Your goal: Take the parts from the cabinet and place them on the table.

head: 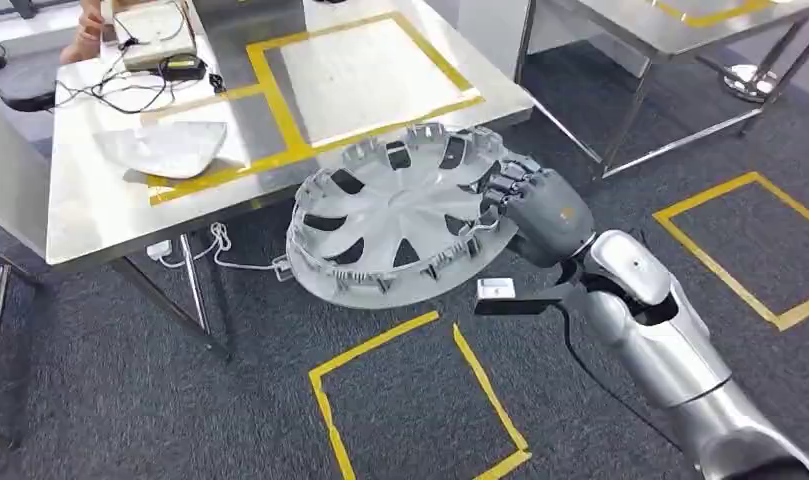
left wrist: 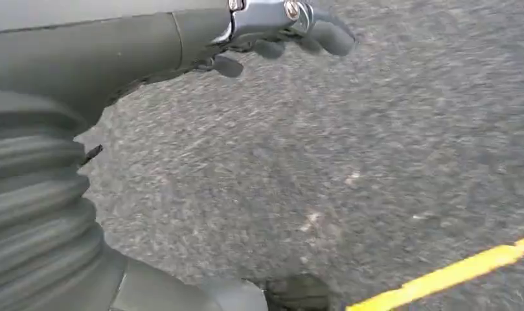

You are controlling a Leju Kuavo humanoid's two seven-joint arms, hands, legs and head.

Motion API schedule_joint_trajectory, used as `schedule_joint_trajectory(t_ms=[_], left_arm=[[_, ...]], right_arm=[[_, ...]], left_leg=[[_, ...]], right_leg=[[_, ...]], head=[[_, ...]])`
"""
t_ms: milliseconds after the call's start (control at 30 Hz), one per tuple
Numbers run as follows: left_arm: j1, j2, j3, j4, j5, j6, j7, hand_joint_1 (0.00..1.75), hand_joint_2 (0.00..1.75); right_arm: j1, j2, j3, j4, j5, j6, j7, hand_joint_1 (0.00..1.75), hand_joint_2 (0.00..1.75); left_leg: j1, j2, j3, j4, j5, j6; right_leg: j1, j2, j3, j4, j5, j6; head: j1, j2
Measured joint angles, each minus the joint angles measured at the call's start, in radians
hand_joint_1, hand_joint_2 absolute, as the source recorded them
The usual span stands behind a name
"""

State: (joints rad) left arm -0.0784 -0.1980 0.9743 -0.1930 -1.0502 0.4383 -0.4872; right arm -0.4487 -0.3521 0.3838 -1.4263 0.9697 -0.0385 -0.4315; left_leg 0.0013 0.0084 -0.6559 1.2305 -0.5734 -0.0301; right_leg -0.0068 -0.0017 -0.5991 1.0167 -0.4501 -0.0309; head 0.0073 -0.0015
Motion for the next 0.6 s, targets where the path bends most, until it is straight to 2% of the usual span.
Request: schedule_joint_trajectory(t_ms=[33,67,100,133,200,233,267,300,367,400,433,467,533,567,600], left_arm=[[0.002,0.0,0.0,0.0,0.0,0.0,0.0,0.0,1.75],[0.004,0.0,0.0,0.0,0.0,0.0,0.0,0.0,1.75],[0.006,0.0,0.0,0.0,0.0,0.0,0.0,0.0,1.75],[0.007,0.0,0.0,0.0,0.0,0.0,0.0,0.0,1.75],[0.006,0.0,0.0,0.0,0.0,0.0,-0.001,0.0,1.75],[0.007,0.001,0.0,0.0,0.0,0.0,-0.001,0.0,1.75],[0.005,0.002,0.0,0.0,0.0,0.0,-0.003,0.0,1.75],[0.003,0.002,0.0,0.0,0.0,0.0,-0.006,0.0,1.75],[0.003,0.001,0.0,0.0,0.0,0.0,-0.007,0.0,1.75],[0.002,0.0,0.0,0.0,0.0,0.0,-0.006,0.0,1.75],[0.002,0.0,0.0,0.0,0.0,0.0,-0.007,0.0,1.75],[0.001,0.0,0.0,0.0,0.0,0.0,-0.008,0.0,1.75],[0.0,0.0,0.0,0.0,0.0,0.0,-0.008,0.0,1.75],[0.001,0.0,0.0,0.0,0.0,0.0,-0.008,0.0,1.75],[0.002,0.0,0.0,0.0,0.0,0.0,-0.008,0.0,1.75]], right_arm=[[0.002,0.0,0.0,0.0,0.0,0.0,0.0,1.75,1.75],[0.006,0.001,0.0,0.0,0.0,-0.001,0.0,1.75,1.75],[0.011,0.0,0.0,0.0,0.0,-0.001,-0.001,1.75,1.75],[0.015,0.0,-0.002,0.0,0.002,-0.002,-0.004,1.75,1.75],[0.018,0.0,-0.003,0.0,0.01,-0.011,-0.008,1.75,1.75],[0.019,0.0,-0.004,0.0,0.01,-0.018,-0.011,1.75,1.75],[0.021,0.001,-0.004,0.0,0.006,-0.025,-0.02,1.75,1.75],[0.021,0.001,-0.007,0.0,0.004,-0.027,-0.026,1.75,1.75],[0.026,0.0,-0.007,-0.004,0.012,-0.031,-0.032,1.75,1.75],[0.03,-0.002,-0.009,-0.006,0.016,-0.031,-0.03,1.75,1.75],[0.03,-0.002,-0.01,-0.007,0.023,-0.035,-0.032,1.75,1.75],[0.03,-0.002,-0.011,-0.007,0.028,-0.041,-0.031,1.75,1.75],[0.033,-0.002,-0.013,-0.007,0.031,-0.055,-0.03,1.75,1.75],[0.034,-0.002,-0.014,-0.007,0.03,-0.059,-0.031,1.75,1.75],[0.035,-0.002,-0.016,-0.006,0.037,-0.067,-0.032,1.75,1.75]], left_leg=[[0.0,-0.001,-0.044,0.06,-0.026,-0.001],[0.0,-0.003,-0.074,0.092,-0.035,-0.001],[0.0,-0.003,-0.081,0.078,-0.014,0.002],[0.0,-0.004,-0.071,0.026,0.03,0.006],[0.0,-0.006,-0.02,-0.131,0.148,0.013],[-0.001,-0.011,-0.013,-0.194,0.186,0.018],[-0.005,-0.013,-0.008,-0.203,0.15,0.023],[-0.004,-0.013,0.001,-0.198,0.162,0.028],[-0.006,-0.014,0.006,-0.197,0.158,0.038],[0.001,-0.014,0.015,-0.206,0.158,0.044],[0.001,-0.014,0.023,-0.208,0.153,0.051],[0.002,-0.013,0.027,-0.208,0.147,0.059],[0.002,-0.013,0.034,-0.207,0.135,0.061],[0.002,-0.013,0.039,-0.206,0.129,0.06],[0.002,-0.013,0.048,-0.204,0.121,0.059]], right_leg=[[0.0,0.01,0.004,0.0,-0.006,0.0],[0.0,0.019,0.011,0.001,-0.012,0.0],[0.0,0.022,0.021,0.001,-0.02,0.001],[0.0,0.027,0.034,0.001,-0.029,0.002],[0.0,0.035,0.058,0.001,-0.046,0.007],[0.001,0.036,0.064,0.003,-0.054,0.011],[0.004,0.042,0.062,0.006,-0.061,0.019],[0.004,0.042,0.061,0.006,-0.067,0.026],[0.003,0.042,0.069,0.0,-0.076,0.038],[0.001,0.036,0.07,0.005,-0.084,0.045],[0.002,0.02,0.06,0.037,-0.094,0.053],[0.0,0.013,0.021,0.102,-0.119,0.06],[-0.004,0.011,-0.084,0.264,-0.172,0.069],[-0.005,0.011,-0.124,0.315,-0.175,0.071],[-0.007,0.01,-0.142,0.318,-0.151,0.072]], head=[[0.001,0.0],[0.0,0.0],[0.0,0.0],[0.0,0.0],[0.0,0.0],[0.0,0.0],[-0.002,0.0],[-0.001,0.0],[-0.002,0.0],[-0.002,0.0],[0.0,0.0],[0.0,0.0],[0.0,0.0],[0.0,0.0],[0.0,0.0]])
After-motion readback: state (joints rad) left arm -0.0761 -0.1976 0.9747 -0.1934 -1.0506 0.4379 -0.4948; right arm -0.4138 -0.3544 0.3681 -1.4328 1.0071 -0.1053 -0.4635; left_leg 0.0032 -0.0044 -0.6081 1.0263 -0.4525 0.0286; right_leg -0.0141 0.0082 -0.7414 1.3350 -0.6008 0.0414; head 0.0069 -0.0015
